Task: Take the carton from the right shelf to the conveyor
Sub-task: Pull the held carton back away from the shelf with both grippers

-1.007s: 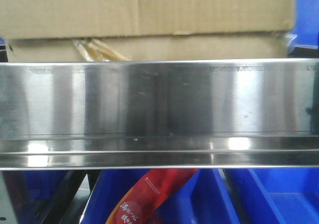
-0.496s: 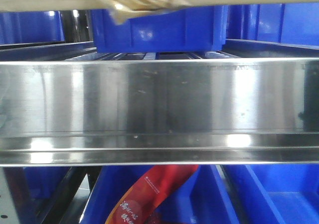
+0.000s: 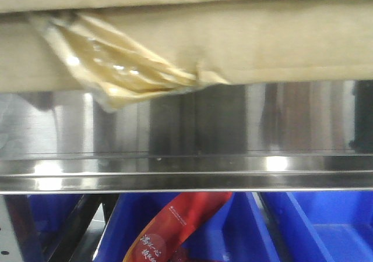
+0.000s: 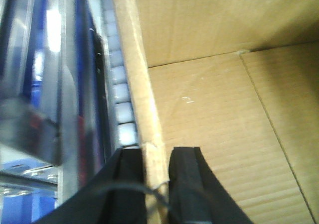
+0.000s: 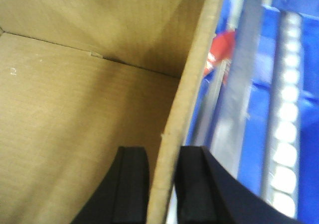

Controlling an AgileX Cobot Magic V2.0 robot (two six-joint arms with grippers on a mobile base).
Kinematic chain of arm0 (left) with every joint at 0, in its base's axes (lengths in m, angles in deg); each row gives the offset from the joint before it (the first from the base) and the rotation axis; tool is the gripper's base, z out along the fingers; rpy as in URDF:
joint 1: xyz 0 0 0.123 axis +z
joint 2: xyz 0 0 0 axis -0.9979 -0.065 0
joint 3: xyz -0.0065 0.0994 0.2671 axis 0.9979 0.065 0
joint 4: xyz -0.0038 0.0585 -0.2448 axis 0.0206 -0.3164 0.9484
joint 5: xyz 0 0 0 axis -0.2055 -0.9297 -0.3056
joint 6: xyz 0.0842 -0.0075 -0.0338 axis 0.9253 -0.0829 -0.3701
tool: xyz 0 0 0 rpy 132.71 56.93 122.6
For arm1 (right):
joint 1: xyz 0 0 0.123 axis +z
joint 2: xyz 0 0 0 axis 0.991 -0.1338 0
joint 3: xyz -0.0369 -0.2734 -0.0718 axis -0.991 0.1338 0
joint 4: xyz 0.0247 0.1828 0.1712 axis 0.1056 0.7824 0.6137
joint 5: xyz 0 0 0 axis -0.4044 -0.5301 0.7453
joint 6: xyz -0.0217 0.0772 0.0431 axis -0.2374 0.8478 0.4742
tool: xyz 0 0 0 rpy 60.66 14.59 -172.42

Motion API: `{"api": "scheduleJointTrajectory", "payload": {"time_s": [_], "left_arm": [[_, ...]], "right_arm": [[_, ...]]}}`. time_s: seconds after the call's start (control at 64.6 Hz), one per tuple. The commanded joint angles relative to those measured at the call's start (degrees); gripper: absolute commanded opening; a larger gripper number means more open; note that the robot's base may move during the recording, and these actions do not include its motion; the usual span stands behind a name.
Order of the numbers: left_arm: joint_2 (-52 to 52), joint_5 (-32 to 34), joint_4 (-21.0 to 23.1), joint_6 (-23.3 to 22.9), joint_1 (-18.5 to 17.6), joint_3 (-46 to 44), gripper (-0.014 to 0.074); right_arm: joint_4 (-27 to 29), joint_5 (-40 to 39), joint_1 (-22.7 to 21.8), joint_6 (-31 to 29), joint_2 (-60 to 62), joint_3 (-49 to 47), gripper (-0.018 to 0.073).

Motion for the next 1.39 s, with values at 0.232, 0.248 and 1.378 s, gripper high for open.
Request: {"api": "scheduleJointTrajectory", "payload": {"time_s": [0.232,0.248,1.378], "left_arm": [[1.22,2.23,1.16,0.29,-0.9,0.03,-0.001],[1.22,2.23,1.16,0.29,-0.9,0.03,-0.001],[1.13,2.23,1.16,0.29,-0.9,0.03,-0.001]], "right_arm": [[0.72,-4.12,0.26,-0.81,1.0,-0.09,-0.0068],[0.72,-4.23,0.26,-0.81,1.0,-0.09,-0.0068],[0.72,-4.49,0.26,-0.81,1.0,-0.09,-0.0068]]}}
